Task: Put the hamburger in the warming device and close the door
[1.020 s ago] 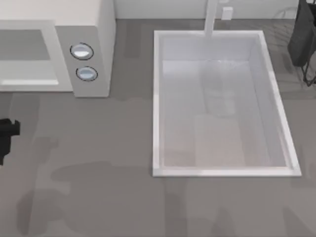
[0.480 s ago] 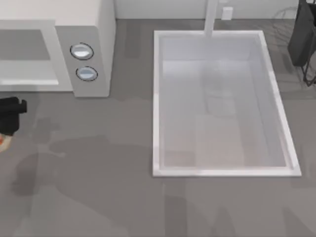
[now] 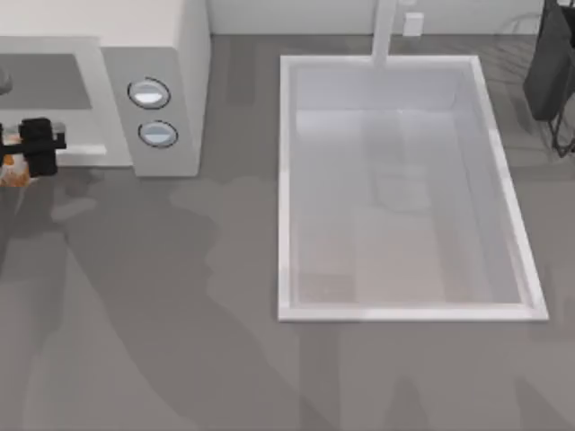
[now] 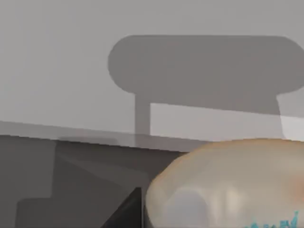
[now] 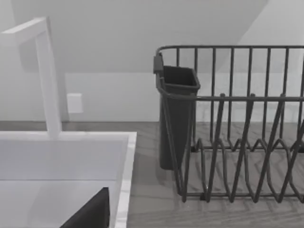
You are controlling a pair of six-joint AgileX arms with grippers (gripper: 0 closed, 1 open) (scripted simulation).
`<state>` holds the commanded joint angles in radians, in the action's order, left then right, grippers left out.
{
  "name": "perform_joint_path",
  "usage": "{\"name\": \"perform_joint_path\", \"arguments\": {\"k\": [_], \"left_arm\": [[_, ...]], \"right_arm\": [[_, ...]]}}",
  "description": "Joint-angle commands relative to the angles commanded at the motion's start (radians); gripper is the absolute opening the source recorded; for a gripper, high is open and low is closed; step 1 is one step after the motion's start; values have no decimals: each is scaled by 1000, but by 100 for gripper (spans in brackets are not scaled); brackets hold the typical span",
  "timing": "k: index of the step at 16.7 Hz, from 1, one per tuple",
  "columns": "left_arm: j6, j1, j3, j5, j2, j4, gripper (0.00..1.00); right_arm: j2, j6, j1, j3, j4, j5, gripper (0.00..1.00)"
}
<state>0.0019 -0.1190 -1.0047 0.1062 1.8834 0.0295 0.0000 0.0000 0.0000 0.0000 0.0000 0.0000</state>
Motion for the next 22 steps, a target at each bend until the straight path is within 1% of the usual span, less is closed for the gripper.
{"name": "perform_joint_path", "arguments": {"k": [3, 5, 7, 9, 12, 18, 20, 22], "left_arm": [[25, -14, 34, 28, 91, 328, 0], [41, -23, 58, 45, 144, 509, 0], [55, -30, 77, 60, 186, 649, 0], [67, -36, 88, 72, 216, 749, 0], [75, -40, 92, 81, 236, 819, 0], [76, -34, 88, 78, 233, 819, 0], [71, -30, 54, 62, 240, 828, 0], [61, -20, -22, 34, 262, 842, 0]], "right_arm": [[0, 0, 0, 0, 0, 0, 100], [0, 0, 0, 0, 0, 0, 100], [0, 0, 0, 0, 0, 0, 100], [0, 0, 0, 0, 0, 0, 100], [0, 0, 0, 0, 0, 0, 100], [0, 0, 0, 0, 0, 0, 100], [0, 0, 0, 0, 0, 0, 100], [0, 0, 0, 0, 0, 0, 100]]}}
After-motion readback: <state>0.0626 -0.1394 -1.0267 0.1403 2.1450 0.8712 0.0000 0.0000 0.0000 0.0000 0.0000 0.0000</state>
